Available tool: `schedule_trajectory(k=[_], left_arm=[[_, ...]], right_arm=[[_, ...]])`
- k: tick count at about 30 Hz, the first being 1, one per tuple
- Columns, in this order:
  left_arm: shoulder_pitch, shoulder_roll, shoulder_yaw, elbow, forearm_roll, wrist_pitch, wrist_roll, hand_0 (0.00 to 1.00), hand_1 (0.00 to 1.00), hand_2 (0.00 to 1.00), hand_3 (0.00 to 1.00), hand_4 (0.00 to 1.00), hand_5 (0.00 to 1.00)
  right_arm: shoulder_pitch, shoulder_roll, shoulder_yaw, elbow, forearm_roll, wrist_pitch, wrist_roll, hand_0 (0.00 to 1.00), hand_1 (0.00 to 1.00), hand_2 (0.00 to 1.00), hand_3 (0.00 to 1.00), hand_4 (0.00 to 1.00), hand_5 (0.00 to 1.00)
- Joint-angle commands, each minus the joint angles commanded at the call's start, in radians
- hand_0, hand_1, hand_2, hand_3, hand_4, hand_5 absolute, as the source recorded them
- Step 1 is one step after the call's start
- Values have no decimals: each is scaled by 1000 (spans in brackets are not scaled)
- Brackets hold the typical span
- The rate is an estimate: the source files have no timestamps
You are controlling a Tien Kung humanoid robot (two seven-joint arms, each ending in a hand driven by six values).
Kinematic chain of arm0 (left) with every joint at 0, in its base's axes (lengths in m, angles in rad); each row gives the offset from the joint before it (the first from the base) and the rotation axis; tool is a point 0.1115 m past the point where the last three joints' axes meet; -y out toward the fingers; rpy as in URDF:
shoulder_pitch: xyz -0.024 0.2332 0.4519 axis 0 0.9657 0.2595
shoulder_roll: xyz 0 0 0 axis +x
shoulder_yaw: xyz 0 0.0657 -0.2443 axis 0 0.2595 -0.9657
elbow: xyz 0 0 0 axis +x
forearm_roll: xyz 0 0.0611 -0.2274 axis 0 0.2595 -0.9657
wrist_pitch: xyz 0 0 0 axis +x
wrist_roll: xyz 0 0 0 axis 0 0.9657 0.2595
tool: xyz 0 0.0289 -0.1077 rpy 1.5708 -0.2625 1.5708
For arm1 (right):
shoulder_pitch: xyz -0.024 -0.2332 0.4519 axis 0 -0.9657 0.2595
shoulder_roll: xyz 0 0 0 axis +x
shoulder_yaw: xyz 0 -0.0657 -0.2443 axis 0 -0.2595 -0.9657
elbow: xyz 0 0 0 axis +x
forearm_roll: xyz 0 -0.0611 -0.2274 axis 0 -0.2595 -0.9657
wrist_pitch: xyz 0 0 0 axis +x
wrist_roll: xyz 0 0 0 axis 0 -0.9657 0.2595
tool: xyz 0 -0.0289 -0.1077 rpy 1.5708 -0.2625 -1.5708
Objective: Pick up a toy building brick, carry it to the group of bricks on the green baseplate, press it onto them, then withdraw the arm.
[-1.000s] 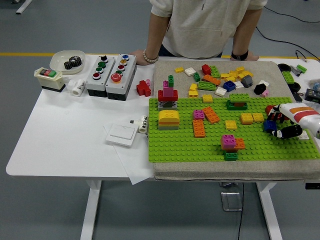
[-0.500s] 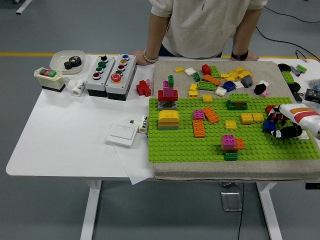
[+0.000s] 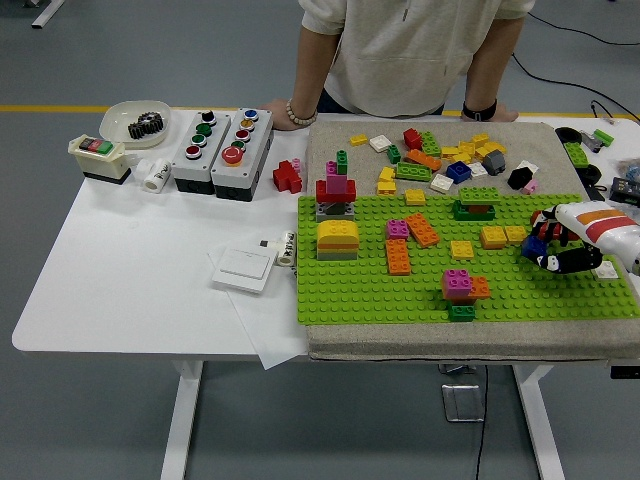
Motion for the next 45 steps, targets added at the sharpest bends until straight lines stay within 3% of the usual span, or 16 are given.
schedule_trajectory(k=[8, 25, 31, 38, 45], left_arm=[[1, 0, 0, 2, -1, 0, -2, 742, 728, 727, 591, 645, 664], [7, 3, -2, 4, 4, 0, -2, 742, 728, 726, 590, 644, 666], [7, 3, 0, 4, 0, 1, -4, 742, 728, 726, 590, 645, 666], [7, 3, 1, 4, -1, 1, -4, 742, 727, 726, 590, 646, 668], [6, 4, 5, 4, -8, 1, -7, 742, 727, 726, 590, 645, 669]], right_arm=[[-9, -53, -3, 117, -109, -5, 1, 178, 364, 472, 487, 689, 388], [-48, -160, 8, 472, -202, 13, -20, 178, 369, 471, 491, 675, 388], [-59, -175, 13, 561, -182, 48, -55, 181, 369, 472, 490, 676, 386], [-64, -176, 5, 679, -204, 116, -167, 182, 373, 480, 502, 703, 393], [-65, -168, -7, 724, -216, 146, -195, 184, 375, 481, 503, 707, 394]])
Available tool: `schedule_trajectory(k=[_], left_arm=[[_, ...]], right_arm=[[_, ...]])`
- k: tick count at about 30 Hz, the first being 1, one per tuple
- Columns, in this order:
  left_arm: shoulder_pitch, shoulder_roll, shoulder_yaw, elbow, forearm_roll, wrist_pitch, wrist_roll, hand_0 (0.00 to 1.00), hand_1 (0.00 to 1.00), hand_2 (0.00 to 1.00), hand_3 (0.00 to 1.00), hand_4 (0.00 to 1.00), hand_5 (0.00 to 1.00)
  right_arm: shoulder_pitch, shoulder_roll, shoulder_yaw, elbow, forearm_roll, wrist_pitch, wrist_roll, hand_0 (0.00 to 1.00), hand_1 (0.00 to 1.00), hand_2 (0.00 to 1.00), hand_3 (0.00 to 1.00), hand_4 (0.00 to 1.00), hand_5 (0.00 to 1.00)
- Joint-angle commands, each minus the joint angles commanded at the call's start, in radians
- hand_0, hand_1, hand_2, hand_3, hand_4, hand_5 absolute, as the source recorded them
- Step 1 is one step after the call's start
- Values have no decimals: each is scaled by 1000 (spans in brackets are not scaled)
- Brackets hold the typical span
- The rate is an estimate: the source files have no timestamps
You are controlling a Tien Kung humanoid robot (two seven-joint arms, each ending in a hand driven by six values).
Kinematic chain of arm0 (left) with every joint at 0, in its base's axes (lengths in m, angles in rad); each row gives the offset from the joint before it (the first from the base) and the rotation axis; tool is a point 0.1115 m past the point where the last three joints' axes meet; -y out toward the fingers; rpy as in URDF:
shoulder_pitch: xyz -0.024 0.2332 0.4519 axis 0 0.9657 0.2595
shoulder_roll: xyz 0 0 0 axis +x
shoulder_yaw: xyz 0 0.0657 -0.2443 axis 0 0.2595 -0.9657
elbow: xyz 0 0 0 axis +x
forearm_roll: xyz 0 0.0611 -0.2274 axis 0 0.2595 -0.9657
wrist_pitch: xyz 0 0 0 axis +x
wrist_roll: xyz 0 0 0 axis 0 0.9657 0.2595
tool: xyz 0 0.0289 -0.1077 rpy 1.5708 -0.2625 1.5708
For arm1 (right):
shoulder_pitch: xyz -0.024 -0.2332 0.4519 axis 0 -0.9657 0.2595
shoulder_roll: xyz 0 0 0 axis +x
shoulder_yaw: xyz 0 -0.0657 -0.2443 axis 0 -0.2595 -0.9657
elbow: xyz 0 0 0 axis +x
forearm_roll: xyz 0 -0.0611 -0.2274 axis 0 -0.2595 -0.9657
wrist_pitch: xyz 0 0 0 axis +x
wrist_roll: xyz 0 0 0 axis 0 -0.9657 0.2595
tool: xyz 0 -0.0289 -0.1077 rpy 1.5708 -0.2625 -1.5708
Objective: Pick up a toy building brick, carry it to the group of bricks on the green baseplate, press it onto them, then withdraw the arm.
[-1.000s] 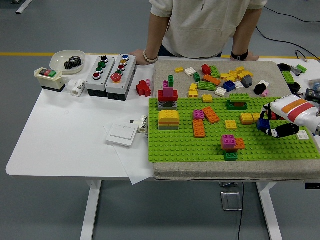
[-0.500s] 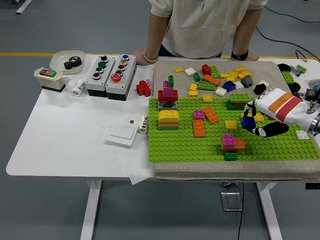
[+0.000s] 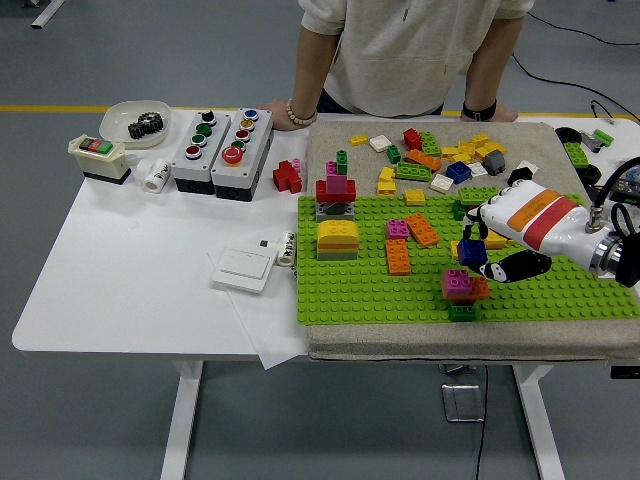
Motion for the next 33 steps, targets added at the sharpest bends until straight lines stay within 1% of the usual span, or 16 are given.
schedule_trajectory(k=[13, 23, 33], left_arm=[[-1, 1, -1, 1, 2, 1, 1, 742, 726, 727, 591, 645, 669], [-2, 0, 1, 0, -3, 2, -1, 742, 727, 726, 592, 645, 670], [-3, 0, -3, 0, 4, 1, 3, 742, 726, 726, 592, 645, 669]], right_arm=[[13, 5, -38, 17, -6, 16, 7, 184, 375, 484, 505, 720, 403], [24, 14, -58, -5, -19, 13, 20, 182, 376, 483, 501, 752, 431], [34, 21, -67, -27, -29, 9, 29, 182, 377, 485, 502, 753, 433]])
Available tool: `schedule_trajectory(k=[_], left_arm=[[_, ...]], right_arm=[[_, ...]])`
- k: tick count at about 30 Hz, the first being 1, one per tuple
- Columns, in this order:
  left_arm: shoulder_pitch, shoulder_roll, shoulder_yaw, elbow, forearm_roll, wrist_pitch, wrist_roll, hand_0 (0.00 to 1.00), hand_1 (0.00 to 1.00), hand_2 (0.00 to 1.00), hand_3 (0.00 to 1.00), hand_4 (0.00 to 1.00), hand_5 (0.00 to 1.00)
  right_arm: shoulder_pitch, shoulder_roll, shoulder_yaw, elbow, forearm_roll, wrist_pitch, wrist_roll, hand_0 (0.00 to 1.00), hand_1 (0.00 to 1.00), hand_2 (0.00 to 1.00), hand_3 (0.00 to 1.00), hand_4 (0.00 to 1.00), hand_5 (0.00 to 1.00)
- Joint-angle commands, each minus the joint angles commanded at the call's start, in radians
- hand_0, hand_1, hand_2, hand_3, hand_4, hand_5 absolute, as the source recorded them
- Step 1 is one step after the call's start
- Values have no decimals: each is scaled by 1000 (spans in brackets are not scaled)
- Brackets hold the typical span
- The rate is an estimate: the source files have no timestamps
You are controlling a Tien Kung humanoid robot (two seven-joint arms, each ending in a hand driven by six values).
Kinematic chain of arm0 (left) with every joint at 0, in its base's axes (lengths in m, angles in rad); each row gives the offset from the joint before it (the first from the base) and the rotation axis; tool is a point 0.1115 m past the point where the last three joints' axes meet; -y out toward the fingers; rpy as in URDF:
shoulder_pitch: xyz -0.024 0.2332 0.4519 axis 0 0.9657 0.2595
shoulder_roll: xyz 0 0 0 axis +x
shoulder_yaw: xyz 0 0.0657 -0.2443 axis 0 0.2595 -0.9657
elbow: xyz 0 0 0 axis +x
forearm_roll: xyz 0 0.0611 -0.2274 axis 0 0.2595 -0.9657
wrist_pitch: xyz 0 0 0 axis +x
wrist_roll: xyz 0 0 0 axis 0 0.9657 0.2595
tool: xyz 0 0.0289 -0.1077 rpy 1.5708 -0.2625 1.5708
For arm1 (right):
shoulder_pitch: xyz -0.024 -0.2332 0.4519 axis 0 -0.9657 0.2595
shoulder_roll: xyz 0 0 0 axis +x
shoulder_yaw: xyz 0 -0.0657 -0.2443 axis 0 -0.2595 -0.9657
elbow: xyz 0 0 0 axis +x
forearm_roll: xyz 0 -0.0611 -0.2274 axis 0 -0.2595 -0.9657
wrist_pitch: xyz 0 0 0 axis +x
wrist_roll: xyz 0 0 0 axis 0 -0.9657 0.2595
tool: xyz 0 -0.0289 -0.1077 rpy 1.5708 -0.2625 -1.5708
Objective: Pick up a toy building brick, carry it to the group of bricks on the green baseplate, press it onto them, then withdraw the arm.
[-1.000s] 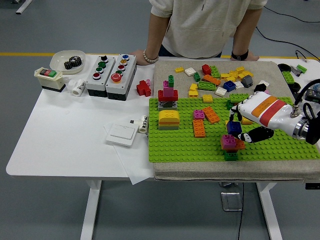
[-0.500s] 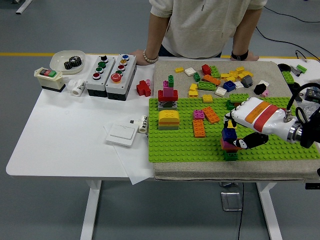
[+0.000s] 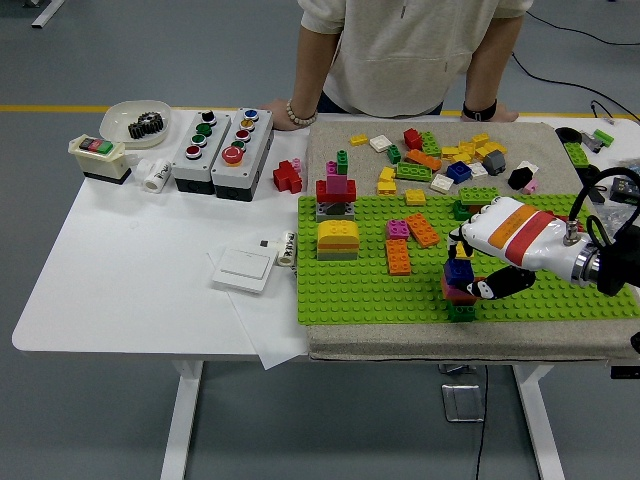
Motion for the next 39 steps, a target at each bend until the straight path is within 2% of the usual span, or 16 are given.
schedule_trajectory(k=[39], left_arm=[[-4, 1, -3, 0, 7, 2, 2, 742, 726, 725, 590, 644, 666]], right_arm=[[5, 7, -4, -18, -14, 11, 12, 189, 402, 499, 508, 760, 428]])
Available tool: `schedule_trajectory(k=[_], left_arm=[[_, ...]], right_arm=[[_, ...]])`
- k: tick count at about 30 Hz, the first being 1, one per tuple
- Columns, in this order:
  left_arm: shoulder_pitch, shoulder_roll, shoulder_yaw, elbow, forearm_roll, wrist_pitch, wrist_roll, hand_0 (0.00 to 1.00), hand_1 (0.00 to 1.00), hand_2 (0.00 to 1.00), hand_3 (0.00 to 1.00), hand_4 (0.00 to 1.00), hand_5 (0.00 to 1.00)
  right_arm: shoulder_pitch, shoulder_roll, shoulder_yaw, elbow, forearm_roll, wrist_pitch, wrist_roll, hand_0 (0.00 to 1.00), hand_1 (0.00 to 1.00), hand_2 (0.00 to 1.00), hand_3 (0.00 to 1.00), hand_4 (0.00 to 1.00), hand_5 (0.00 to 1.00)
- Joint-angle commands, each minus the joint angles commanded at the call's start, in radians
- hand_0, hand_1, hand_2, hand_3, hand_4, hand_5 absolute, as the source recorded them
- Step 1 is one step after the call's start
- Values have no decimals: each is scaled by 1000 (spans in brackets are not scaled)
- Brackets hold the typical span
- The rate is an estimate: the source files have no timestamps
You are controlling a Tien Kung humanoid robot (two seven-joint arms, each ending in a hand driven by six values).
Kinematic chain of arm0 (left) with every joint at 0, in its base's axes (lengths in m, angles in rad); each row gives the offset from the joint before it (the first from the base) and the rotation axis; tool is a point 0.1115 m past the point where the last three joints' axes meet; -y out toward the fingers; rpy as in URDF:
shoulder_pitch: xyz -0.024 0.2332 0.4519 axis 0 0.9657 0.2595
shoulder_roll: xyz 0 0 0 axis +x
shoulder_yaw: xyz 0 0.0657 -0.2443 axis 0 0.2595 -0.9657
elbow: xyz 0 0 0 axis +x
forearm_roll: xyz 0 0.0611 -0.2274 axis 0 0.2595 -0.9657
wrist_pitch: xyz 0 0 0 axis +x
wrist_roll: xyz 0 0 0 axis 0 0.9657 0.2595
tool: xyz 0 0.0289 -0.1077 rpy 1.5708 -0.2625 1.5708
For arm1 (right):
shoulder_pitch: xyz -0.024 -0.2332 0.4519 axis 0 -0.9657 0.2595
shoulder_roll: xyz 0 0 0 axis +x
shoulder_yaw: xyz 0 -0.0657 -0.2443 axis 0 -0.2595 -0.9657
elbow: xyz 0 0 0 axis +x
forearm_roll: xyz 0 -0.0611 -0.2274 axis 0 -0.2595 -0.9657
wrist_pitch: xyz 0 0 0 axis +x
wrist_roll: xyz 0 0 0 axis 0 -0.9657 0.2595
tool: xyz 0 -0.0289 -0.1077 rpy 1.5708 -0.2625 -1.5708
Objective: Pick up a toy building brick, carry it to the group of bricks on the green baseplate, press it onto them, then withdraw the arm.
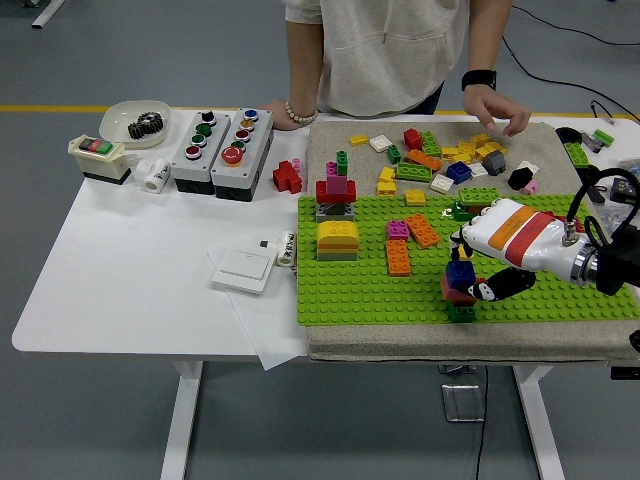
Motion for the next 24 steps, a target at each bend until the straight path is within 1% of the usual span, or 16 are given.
schedule_trajectory(k=[16, 17, 22, 23, 24], left_arm=[[-1, 1, 1, -1, -1, 1, 0, 742, 726, 723, 591, 645, 667], [-1, 1, 1, -1, -1, 1, 0, 742, 726, 723, 591, 645, 666], [-1, 0, 0, -1, 3, 1, 1, 742, 726, 723, 591, 645, 666], [-1, 0, 0, -1, 3, 1, 1, 742, 726, 723, 590, 643, 666], [-1, 0, 0, -1, 3, 1, 1, 742, 726, 723, 590, 643, 666]], right_arm=[[-1, 4, 6, -5, -5, 11, 0, 193, 412, 508, 510, 766, 423], [-1, 4, 7, -5, -5, 11, 0, 201, 420, 524, 525, 773, 412], [-1, 6, 11, -5, -5, 16, 1, 201, 420, 524, 525, 773, 412], [-1, 6, 11, -5, -5, 17, 1, 207, 422, 534, 548, 790, 414], [-1, 6, 11, -5, -5, 17, 1, 207, 422, 534, 548, 790, 414]])
